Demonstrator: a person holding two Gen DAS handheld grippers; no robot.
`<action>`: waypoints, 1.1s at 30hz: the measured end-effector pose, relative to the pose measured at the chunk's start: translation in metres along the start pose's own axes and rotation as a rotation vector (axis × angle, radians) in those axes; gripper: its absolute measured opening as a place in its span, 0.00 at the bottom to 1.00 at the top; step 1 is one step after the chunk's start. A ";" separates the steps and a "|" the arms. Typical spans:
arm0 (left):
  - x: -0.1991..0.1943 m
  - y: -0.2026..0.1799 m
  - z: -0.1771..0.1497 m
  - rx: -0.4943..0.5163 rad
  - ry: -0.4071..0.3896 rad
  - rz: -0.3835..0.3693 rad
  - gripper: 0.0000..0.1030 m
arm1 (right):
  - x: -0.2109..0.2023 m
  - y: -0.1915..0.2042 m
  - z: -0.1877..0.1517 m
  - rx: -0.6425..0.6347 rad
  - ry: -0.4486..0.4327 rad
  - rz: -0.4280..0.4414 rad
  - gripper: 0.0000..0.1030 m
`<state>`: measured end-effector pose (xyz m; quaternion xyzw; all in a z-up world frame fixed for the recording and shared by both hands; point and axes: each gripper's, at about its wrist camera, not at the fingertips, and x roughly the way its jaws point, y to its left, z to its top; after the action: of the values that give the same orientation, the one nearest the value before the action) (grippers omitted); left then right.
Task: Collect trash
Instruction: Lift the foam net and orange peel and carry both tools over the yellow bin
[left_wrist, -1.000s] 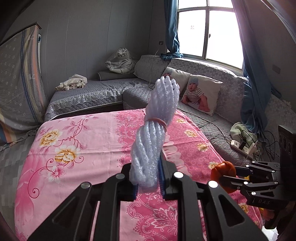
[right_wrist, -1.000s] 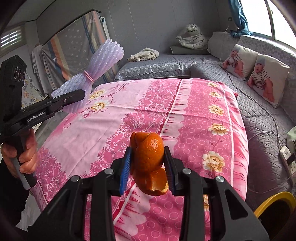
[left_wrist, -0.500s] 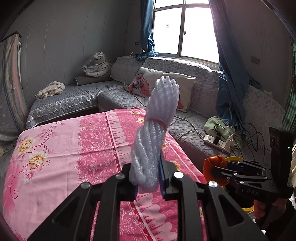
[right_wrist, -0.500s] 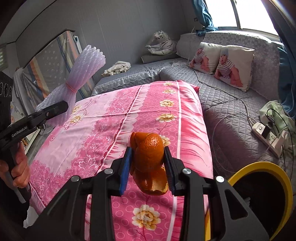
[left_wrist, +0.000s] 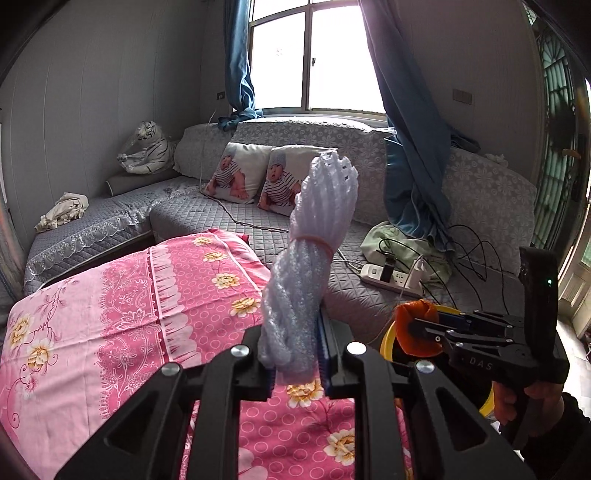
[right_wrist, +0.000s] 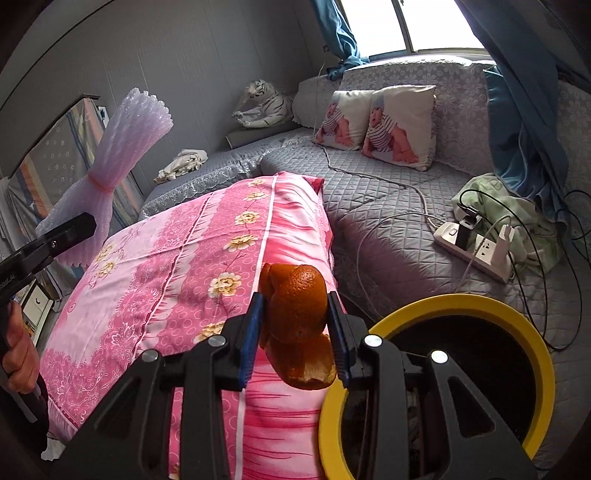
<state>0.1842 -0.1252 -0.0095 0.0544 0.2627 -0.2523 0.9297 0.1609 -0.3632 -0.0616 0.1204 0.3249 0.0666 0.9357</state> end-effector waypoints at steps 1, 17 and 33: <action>0.001 -0.005 0.001 0.007 -0.001 -0.008 0.16 | -0.003 -0.005 -0.001 0.007 -0.005 -0.010 0.31; 0.020 -0.078 0.013 0.122 -0.016 -0.121 0.16 | -0.038 -0.072 -0.015 0.106 -0.065 -0.158 0.31; 0.043 -0.119 0.015 0.167 -0.010 -0.198 0.16 | -0.050 -0.101 -0.025 0.168 -0.073 -0.224 0.32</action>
<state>0.1631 -0.2509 -0.0152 0.1042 0.2400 -0.3641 0.8938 0.1108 -0.4662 -0.0782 0.1635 0.3065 -0.0700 0.9351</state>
